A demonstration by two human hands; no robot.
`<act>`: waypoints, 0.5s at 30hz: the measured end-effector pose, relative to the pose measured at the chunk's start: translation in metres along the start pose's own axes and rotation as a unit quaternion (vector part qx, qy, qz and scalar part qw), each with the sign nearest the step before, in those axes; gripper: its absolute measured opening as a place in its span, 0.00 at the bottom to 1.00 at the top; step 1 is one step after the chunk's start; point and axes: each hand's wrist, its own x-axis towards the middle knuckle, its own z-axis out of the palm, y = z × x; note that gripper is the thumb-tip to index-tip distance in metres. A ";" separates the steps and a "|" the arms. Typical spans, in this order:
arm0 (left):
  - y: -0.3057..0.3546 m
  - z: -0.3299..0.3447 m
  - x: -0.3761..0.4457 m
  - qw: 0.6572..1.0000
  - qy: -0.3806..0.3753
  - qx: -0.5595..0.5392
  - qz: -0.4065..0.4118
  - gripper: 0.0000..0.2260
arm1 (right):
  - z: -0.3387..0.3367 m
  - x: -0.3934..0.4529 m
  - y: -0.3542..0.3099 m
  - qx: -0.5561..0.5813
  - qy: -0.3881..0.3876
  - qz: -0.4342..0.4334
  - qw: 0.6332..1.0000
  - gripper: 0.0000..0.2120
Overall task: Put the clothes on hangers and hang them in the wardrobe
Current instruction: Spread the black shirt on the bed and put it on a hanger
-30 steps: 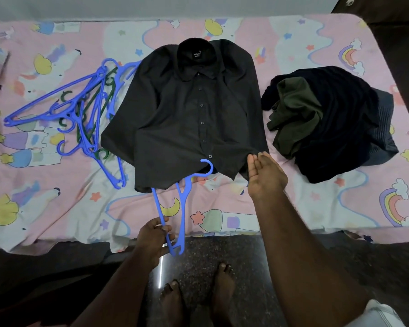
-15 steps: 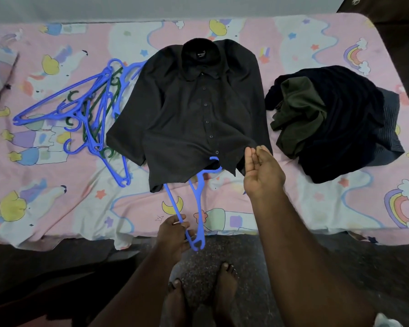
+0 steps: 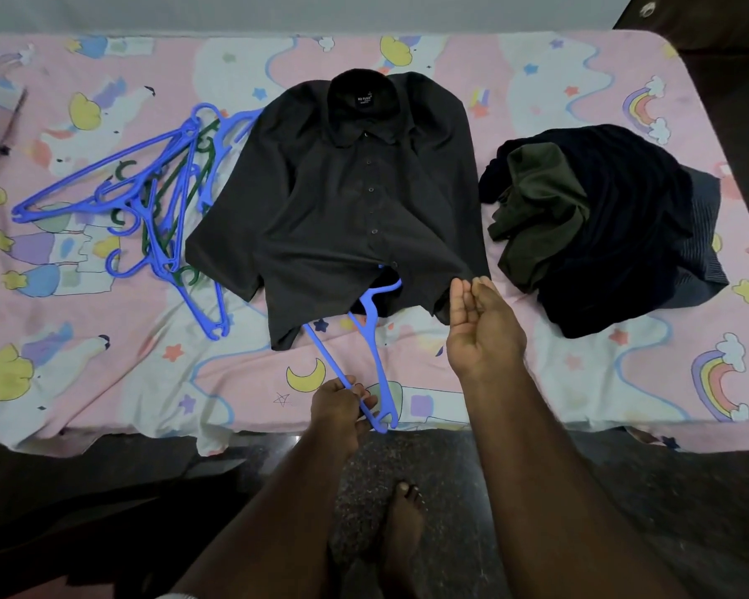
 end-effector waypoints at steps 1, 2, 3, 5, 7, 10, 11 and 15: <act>-0.002 0.000 0.001 1.000 0.002 0.005 -0.002 0.08 | 0.003 0.000 -0.001 0.004 -0.004 0.001 1.000 0.04; -0.004 -0.001 0.002 1.000 0.005 0.009 -0.003 0.07 | 0.006 0.000 -0.003 0.007 -0.008 0.000 1.000 0.04; -0.006 -0.001 0.002 1.000 0.009 0.013 -0.002 0.06 | 0.009 -0.001 -0.005 0.011 -0.010 0.000 1.000 0.04; -0.009 -0.003 0.003 0.999 0.019 0.030 0.006 0.04 | 0.016 -0.002 -0.009 0.017 -0.015 -0.001 1.000 0.04; -0.012 -0.004 0.004 0.998 0.028 0.047 0.011 0.05 | 0.021 -0.003 -0.013 0.026 -0.021 -0.001 0.999 0.04; -0.014 -0.004 0.006 0.998 0.032 0.050 0.011 0.05 | 0.029 -0.004 -0.015 0.039 -0.038 0.002 0.999 0.05; -0.014 -0.005 0.007 0.998 0.034 0.052 0.012 0.06 | 0.031 -0.004 -0.015 0.040 -0.044 0.001 0.998 0.07; -0.012 -0.005 0.007 0.999 0.015 0.030 0.006 0.06 | 0.031 0.000 -0.020 0.032 -0.043 -0.004 0.999 0.09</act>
